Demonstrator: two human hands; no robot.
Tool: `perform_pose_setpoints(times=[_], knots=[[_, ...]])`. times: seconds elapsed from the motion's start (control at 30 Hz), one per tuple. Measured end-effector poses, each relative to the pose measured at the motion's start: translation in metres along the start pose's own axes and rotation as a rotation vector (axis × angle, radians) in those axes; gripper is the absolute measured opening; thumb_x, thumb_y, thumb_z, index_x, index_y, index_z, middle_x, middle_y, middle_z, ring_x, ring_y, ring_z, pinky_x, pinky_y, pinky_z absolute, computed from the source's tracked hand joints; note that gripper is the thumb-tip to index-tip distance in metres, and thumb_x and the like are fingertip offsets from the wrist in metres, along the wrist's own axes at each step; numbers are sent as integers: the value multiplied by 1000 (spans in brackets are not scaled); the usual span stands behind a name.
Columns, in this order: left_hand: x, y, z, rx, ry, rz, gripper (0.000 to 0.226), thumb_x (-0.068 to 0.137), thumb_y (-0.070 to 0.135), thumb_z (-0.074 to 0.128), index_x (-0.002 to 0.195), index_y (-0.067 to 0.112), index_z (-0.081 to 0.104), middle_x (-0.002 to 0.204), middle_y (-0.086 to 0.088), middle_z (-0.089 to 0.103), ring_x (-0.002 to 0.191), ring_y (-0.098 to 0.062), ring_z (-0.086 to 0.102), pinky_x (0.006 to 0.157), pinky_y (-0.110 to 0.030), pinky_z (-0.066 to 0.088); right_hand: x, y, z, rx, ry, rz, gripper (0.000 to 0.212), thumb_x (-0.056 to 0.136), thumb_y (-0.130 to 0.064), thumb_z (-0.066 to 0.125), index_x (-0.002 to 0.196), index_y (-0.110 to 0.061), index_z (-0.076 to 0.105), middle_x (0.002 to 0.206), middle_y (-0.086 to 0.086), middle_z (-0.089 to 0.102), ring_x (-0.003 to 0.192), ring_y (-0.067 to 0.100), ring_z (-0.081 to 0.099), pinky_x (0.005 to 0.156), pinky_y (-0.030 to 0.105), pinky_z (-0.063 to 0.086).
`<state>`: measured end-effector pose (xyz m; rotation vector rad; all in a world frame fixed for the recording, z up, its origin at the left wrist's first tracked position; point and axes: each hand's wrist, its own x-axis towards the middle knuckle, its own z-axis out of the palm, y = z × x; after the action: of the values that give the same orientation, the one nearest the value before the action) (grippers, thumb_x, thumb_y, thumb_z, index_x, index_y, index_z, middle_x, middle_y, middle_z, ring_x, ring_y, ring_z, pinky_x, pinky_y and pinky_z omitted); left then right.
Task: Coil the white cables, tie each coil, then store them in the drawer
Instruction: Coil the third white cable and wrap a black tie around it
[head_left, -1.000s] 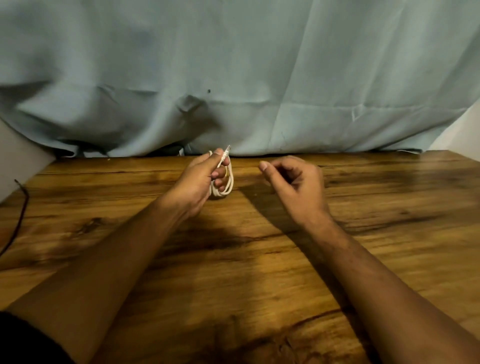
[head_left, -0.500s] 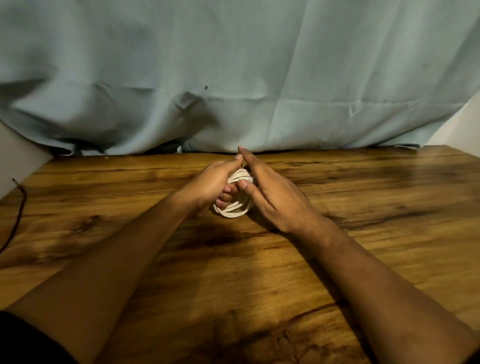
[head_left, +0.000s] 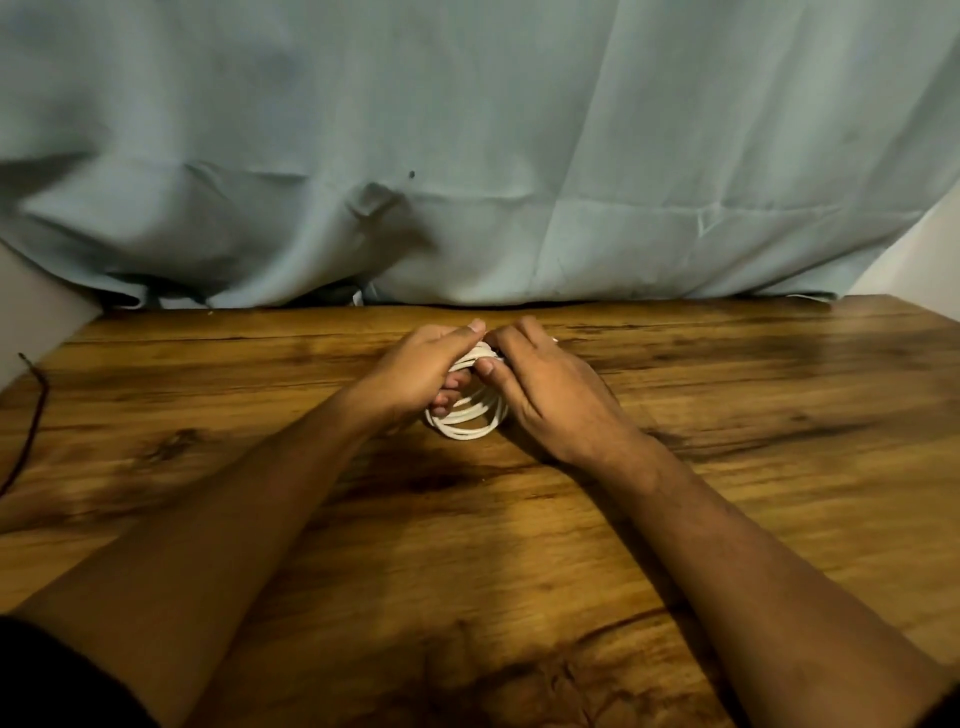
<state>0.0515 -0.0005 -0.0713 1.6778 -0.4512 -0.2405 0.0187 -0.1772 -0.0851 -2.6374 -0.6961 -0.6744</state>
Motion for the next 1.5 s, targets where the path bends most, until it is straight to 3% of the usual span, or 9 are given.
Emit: perform_pose_setpoints(times=[0.2,0.53,0.7,0.8,0.93,1.03,1.1,1.27,1.5], knots=[[7,-3,0,52,120,16,22,110,27,38,98,20,55,51,6,39,43,-8,30,42,-19,22,0,1,-2,11,-35,30,35,107,-52,31,114,-22,48,94,0,66,80,22,62,70,45,52],[3,-1,-5,33,29,15,26,112,33,36,108,26,61,52,7,36,44,-7,25,45,-19,21,2,-7,-9,-187,-121,-28,48,108,-52,31,135,-16,46,103,8,72,89,30,68,72,44,55],[4,-7,-1,103,54,146,26,110,34,41,106,20,63,49,10,39,42,-7,32,42,-21,27,2,-12,-8,-272,-101,-23,51,109,-49,29,142,-12,44,101,12,73,88,36,69,67,39,46],[5,-13,1,264,123,289,26,109,34,44,102,20,65,55,10,52,46,-4,45,44,-21,35,1,-13,-9,-285,-101,-16,49,110,-47,28,140,-12,46,100,11,72,86,35,69,65,35,39],[3,-20,-5,621,189,497,27,103,46,50,105,23,64,78,14,68,73,2,63,65,-30,49,0,-10,-7,-255,-96,3,45,110,-44,29,134,-13,49,100,12,72,86,36,70,69,42,50],[4,-21,-11,807,175,531,29,101,51,48,114,28,61,92,19,69,86,1,63,76,-31,50,-1,-3,-7,-202,-95,40,41,110,-43,31,130,-14,51,100,11,72,87,36,69,71,43,53],[4,-22,-12,870,163,532,25,103,48,44,112,30,59,95,14,70,86,-7,65,76,-38,52,-2,2,-7,-167,-94,64,39,110,-46,31,121,-14,52,98,12,71,86,37,67,65,40,45],[3,-22,1,579,182,480,20,110,27,44,103,15,58,60,0,60,52,-11,58,58,-31,47,-2,4,-3,-38,-64,111,35,110,-45,34,113,-16,52,94,10,70,82,34,66,65,41,46],[4,-18,6,263,132,319,25,111,23,39,110,2,52,66,-3,44,51,-15,42,49,-34,42,-1,5,-1,22,-45,125,32,110,-43,36,115,-16,52,93,10,71,83,35,66,68,44,50]])
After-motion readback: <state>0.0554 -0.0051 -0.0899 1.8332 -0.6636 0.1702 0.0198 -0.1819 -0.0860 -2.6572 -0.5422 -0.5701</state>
